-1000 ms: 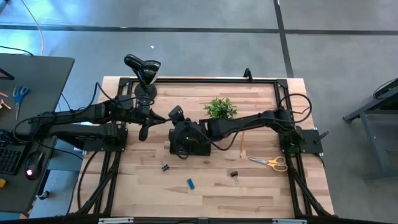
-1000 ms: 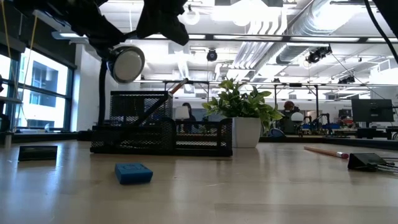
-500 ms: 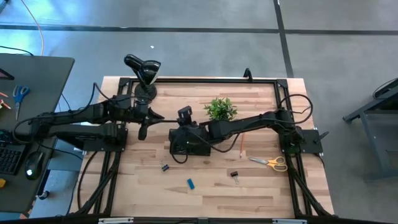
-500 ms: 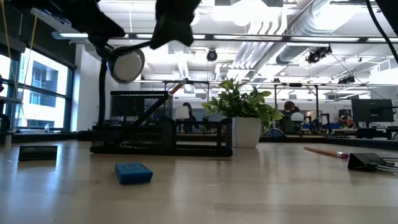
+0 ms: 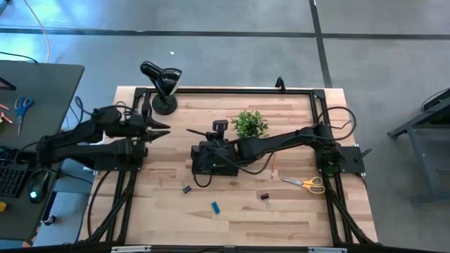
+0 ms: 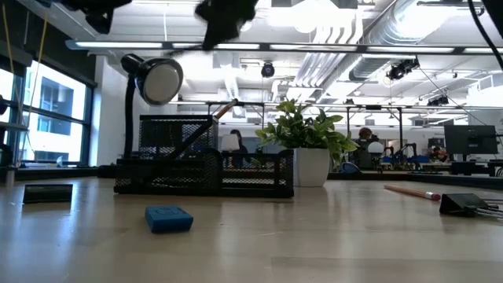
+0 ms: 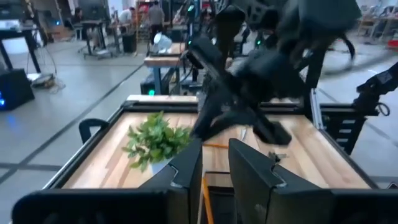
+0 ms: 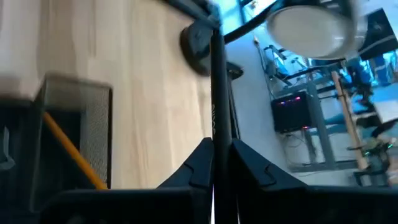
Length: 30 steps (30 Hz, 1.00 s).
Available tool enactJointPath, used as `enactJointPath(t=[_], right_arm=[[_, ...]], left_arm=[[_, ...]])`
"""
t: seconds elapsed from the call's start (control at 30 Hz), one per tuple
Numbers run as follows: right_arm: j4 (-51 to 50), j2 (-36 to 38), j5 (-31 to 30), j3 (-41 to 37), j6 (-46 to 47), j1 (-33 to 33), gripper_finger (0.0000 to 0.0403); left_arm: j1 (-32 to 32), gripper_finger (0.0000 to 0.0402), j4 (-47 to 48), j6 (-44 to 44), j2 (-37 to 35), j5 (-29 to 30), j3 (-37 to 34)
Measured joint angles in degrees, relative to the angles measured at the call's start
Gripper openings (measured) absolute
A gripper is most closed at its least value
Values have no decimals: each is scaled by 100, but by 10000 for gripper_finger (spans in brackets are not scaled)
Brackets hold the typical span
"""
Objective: Pick and place office supplies into organizer
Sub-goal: Put the black pen into the black desk organizer
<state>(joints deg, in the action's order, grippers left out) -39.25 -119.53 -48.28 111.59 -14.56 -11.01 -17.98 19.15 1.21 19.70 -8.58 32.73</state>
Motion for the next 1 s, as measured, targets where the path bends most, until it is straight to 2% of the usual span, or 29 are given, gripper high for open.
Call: enactJointPath(t=[0.2, 0.37, 0.47, 0.57, 0.77, 1.0], right_arm=[[223, 465, 116, 7, 525, -85, 21], [231, 449, 728, 3, 949, -34, 23], [582, 435, 962, -235, 1061, -29, 23], [1365, 492, 1186, -698, 1022, -60, 23], [3054, 703, 2279, -1830, 1116, 0, 32], [5359, 1471, 2984, -3339, 1024, 164, 26]], left_arm=[[0, 69, -55, 114, -124, -19, 0], [0, 69, -309, 46, -51, -269, -95], [3, 69, -381, 3, 10, -390, -143], [2, 69, -442, 2, 43, -385, -144], [0, 69, -432, 2, 39, -387, -144], [0, 69, -450, 2, 42, -389, -144]])
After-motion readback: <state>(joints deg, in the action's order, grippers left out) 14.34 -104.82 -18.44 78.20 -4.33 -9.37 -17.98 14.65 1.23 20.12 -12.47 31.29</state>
